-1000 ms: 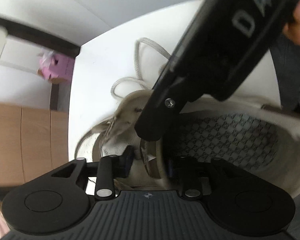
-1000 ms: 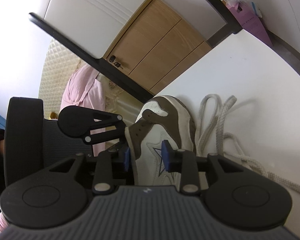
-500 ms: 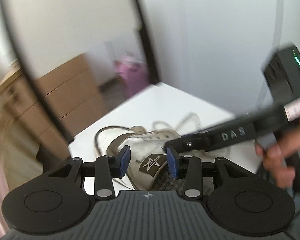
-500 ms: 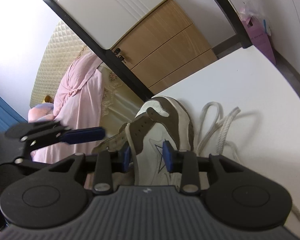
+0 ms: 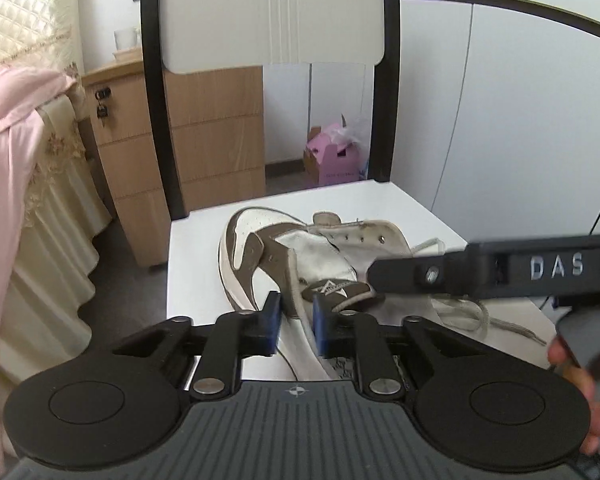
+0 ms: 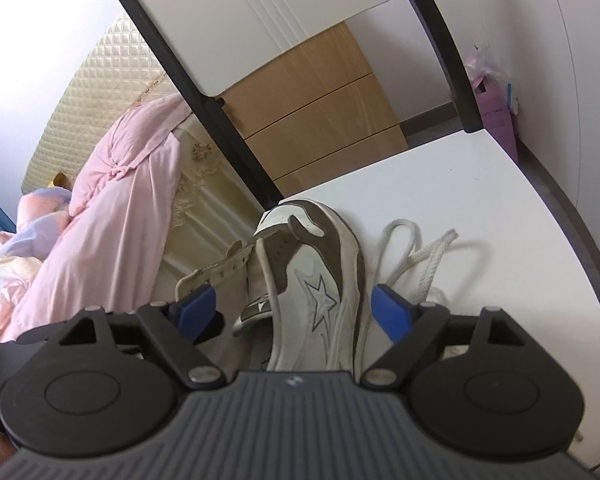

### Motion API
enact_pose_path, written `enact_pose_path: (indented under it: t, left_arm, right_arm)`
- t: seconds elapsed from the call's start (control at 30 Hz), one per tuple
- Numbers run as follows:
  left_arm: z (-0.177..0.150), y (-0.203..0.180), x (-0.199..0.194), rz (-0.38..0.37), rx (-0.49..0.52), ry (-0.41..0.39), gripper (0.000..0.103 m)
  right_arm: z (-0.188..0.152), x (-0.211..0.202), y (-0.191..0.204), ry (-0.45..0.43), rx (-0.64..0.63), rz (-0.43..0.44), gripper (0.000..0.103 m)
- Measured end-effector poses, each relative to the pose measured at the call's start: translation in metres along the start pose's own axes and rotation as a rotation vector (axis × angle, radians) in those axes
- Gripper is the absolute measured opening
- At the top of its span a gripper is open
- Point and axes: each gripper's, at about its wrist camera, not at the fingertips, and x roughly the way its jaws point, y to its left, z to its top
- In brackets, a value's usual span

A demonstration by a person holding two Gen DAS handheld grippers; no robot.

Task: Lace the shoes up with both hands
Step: 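Open right gripper off the shoe and move it toward the white lace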

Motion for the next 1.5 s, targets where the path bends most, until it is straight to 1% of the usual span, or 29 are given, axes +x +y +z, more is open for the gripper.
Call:
enact_pose_path:
  t: [0.1, 0.17, 0.2, 0.23, 0.27, 0.3, 0.33, 0.4, 0.57, 0.67, 0.73, 0.8, 0.9, 1.0, 1.07, 1.17, 1.23, 1.3, 1.4, 1.47, 1.5]
  left_arm:
    - [-0.003, 0.002, 0.0, 0.003, -0.002, -0.023, 0.016]
    - [-0.003, 0.008, 0.0, -0.013, -0.029, -0.025, 0.016]
    - [-0.003, 0.01, -0.001, -0.016, -0.034, -0.026, 0.015]
    - [-0.003, 0.012, -0.002, -0.018, -0.038, -0.026, 0.014]
    - [-0.003, 0.014, -0.001, -0.019, -0.039, -0.028, 0.014]
    - [-0.004, 0.015, -0.002, -0.02, -0.039, -0.03, 0.014]
    - [-0.004, 0.016, -0.003, -0.018, -0.036, -0.033, 0.013]
    - [-0.005, 0.018, -0.004, -0.013, -0.034, -0.033, 0.013]
    - [-0.005, 0.028, -0.005, 0.006, -0.058, -0.036, 0.013]
    - [-0.006, 0.032, -0.007, -0.007, -0.078, -0.05, 0.013]
    - [-0.006, 0.034, -0.01, -0.012, -0.093, -0.065, 0.013]
    - [-0.005, 0.037, -0.017, -0.03, -0.118, -0.088, 0.014]
    - [-0.003, 0.04, -0.028, -0.064, -0.157, -0.129, 0.014]
    - [0.001, 0.039, -0.033, -0.103, -0.184, -0.154, 0.015]
    - [0.005, 0.035, -0.034, -0.121, -0.185, -0.165, 0.016]
    - [0.009, 0.028, -0.031, -0.14, -0.175, -0.172, 0.016]
    - [0.01, 0.024, -0.028, -0.143, -0.165, -0.164, 0.016]
    - [0.01, 0.022, -0.025, -0.14, -0.157, -0.155, 0.016]
    - [0.01, 0.022, -0.023, -0.138, -0.155, -0.147, 0.016]
    - [0.009, 0.023, -0.024, -0.132, -0.154, -0.147, 0.017]
    - [0.009, 0.024, -0.024, -0.128, -0.155, -0.147, 0.02]
  right_arm:
    - [-0.002, 0.001, 0.009, -0.001, -0.028, -0.012, 0.085]
    - [-0.004, 0.002, 0.016, -0.012, -0.059, -0.028, 0.077]
    - [-0.004, 0.002, 0.019, -0.016, -0.071, -0.042, 0.064]
    - [-0.005, 0.003, 0.021, -0.015, -0.078, -0.052, 0.054]
    - [-0.005, 0.005, 0.022, -0.009, -0.08, -0.056, 0.048]
    - [-0.005, 0.007, 0.023, -0.003, -0.075, -0.054, 0.038]
    - [-0.006, 0.009, 0.023, 0.001, -0.069, -0.057, 0.031]
    - [-0.006, 0.014, 0.024, 0.006, -0.06, -0.067, 0.026]
    - [-0.005, 0.024, 0.031, 0.038, -0.068, -0.026, 0.025]
    - [-0.004, 0.024, 0.031, 0.046, -0.072, -0.006, 0.027]
    - [0.001, 0.018, 0.027, 0.04, -0.069, 0.022, 0.027]
    - [0.007, 0.006, 0.022, 0.009, -0.075, 0.042, 0.028]
    - [0.008, -0.002, 0.012, 0.011, -0.071, 0.011, 0.03]
    - [0.008, -0.009, 0.003, 0.02, -0.062, -0.028, 0.031]
    - [0.007, -0.013, -0.004, 0.027, -0.055, -0.054, 0.031]
    - [0.007, -0.02, -0.013, 0.037, -0.046, -0.093, 0.036]
    - [0.007, -0.024, -0.02, 0.043, -0.04, -0.119, 0.042]
    - [0.006, -0.028, -0.026, 0.049, -0.034, -0.145, 0.044]
    - [0.006, -0.035, -0.036, 0.059, -0.024, -0.184, 0.044]
    - [0.003, -0.025, -0.029, 0.096, -0.072, -0.177, 0.044]
    - [0.001, -0.018, -0.024, 0.118, -0.101, -0.173, 0.043]
